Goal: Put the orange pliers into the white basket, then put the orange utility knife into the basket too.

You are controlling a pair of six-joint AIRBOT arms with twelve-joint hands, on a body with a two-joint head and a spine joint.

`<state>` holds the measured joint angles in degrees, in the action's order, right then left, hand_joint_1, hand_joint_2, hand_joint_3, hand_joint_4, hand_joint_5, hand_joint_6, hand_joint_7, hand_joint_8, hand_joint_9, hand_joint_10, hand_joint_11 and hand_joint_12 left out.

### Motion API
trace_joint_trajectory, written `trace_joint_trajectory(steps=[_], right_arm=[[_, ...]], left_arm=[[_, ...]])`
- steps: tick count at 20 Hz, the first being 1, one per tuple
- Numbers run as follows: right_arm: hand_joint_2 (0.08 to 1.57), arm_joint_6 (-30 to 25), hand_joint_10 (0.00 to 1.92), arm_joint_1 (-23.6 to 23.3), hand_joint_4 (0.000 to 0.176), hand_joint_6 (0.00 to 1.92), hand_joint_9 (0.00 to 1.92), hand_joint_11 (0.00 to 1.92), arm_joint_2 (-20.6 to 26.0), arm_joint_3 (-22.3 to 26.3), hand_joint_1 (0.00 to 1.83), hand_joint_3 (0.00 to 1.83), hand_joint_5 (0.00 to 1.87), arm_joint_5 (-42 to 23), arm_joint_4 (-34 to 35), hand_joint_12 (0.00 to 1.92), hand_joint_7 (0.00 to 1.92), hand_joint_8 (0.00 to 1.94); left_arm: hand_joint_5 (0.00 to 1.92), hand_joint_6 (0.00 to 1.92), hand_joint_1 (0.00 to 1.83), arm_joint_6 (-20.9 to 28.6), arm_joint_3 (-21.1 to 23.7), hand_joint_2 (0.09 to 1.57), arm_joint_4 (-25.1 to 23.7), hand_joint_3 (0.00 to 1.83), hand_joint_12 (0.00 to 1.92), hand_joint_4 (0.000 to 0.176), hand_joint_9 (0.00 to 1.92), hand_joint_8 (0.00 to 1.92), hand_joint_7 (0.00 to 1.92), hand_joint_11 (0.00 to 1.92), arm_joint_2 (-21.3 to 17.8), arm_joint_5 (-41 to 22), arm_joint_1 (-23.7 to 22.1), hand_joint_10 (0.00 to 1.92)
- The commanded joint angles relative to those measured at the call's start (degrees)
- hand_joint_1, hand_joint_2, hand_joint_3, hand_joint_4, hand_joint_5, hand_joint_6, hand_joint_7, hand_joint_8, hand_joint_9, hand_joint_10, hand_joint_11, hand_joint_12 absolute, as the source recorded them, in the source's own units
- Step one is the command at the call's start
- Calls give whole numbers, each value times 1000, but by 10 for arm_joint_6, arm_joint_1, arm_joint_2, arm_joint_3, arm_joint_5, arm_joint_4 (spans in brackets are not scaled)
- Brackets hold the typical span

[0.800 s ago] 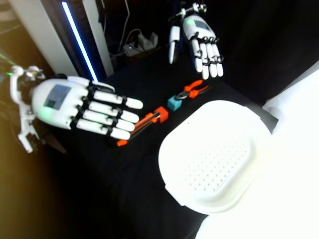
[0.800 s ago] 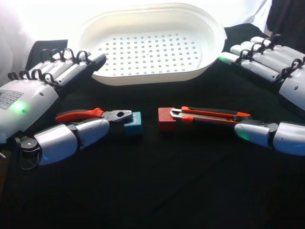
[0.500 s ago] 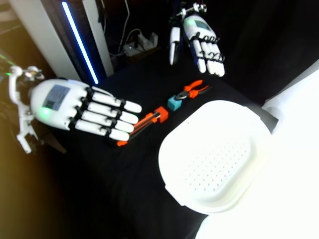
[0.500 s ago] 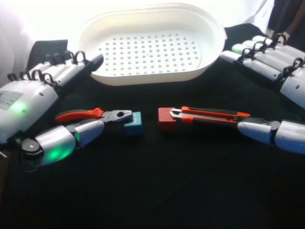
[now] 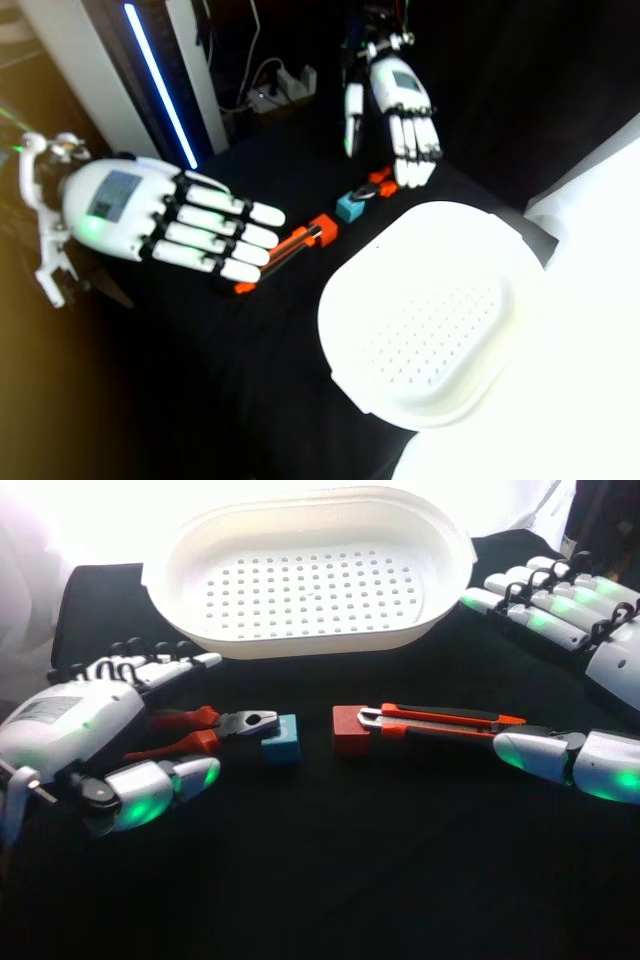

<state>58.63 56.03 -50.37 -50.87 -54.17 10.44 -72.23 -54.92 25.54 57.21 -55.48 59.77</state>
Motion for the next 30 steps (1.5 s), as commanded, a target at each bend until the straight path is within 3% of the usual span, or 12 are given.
trace_joint_trajectory(steps=[1, 4, 6, 7, 8, 10, 14, 18, 21, 24, 26, 30], right_arm=[[1263, -1, 0, -2, 29, 0, 0, 0, -1, -1, 322, 0, 0, -71, -3, 0, 0, 0], [1270, -1, 0, -1, 21, 0, 0, 0, -1, -1, 308, 3, 0, -71, -2, 0, 0, 0], [1265, -1, 0, -1, 6, 0, 0, 0, -1, -1, 321, 0, 0, -71, -2, 0, 0, 0], [1264, -1, 0, -1, 22, 0, 0, 0, -1, -1, 330, 0, 0, -71, -2, 0, 0, 0], [1265, -1, 0, -1, 24, 0, 0, 0, -1, -1, 332, 0, 0, -71, -1, 0, 0, 0], [1267, -1, 0, -1, 27, 0, 0, 0, -1, -1, 334, 1, 0, -71, 0, 0, 0, 0], [1267, -1, 0, 0, 35, 0, 0, 0, -1, 0, 337, 0, 0, -71, 0, 0, 0, 0], [1280, -1, 0, 0, 22, 0, 0, 0, -1, 0, 312, 4, 0, -71, 0, 0, 0, 0], [1288, -1, 0, 1, 18, 0, 0, 0, -1, 1, 290, 6, 0, -71, 0, 0, 0, 0], [1286, -1, 0, 1, 1, 0, 0, 0, -1, 1, 309, 2, 0, -72, 0, 0, 0, 0], [1275, -1, 0, 3, 18, 0, 0, 0, -1, 1, 318, 0, 0, -72, 0, 0, 0, 0], [1284, -1, 0, 3, 15, 0, 0, 0, -2, 0, 298, 2, 0, -71, -2, 0, 0, 0]], left_arm=[[183, 2, 594, 3, -6, 1327, -11, 2, 946, 0, 80, 4, 201, 0, 7, -42, -11, 286], [253, 10, 637, -5, -30, 1310, 4, 0, 1216, 0, 84, 8, 250, 0, 31, 1, -33, 439], [451, 93, 816, -10, -38, 1273, 12, 0, 1572, 0, 127, 105, 492, 0, 40, 19, -34, 1023], [544, 1298, 873, -15, -39, 1335, 15, 0, 1820, 0, 222, 867, 380, 170, 41, 24, -34, 1459], [489, 1654, 993, -27, -39, 1375, 23, 5, 1901, 24, 334, 1517, 515, 398, 42, 30, -34, 1738], [456, 1882, 1203, -45, -40, 1230, 38, 0, 1920, 5, 710, 1871, 537, 882, 43, 37, -34, 1914], [925, 1921, 1145, -46, -40, 1353, 40, 8, 1921, 0, 1278, 1921, 1140, 1335, 41, 8, -43, 1921], [1065, 1921, 1428, -47, 2, 1273, 2, 0, 1921, 18, 1395, 1921, 1276, 1258, 1, -85, -45, 1921], [1100, 1921, 1522, -46, 25, 1228, -32, 0, 1921, 26, 1530, 1921, 1325, 1584, -33, -146, -50, 1921], [1056, 1921, 1580, -46, -12, 1187, -46, 0, 1921, 26, 1482, 1921, 1306, 1531, -26, -85, -124, 1921], [1018, 1921, 1529, -46, -65, 1186, -50, 0, 1921, 0, 1502, 1921, 1291, 1607, 10, -2, -198, 1921], [1014, 1921, 1394, -65, -162, 1254, -49, 16, 1921, 0, 1362, 1921, 1228, 1464, 87, 146, -308, 1921]])
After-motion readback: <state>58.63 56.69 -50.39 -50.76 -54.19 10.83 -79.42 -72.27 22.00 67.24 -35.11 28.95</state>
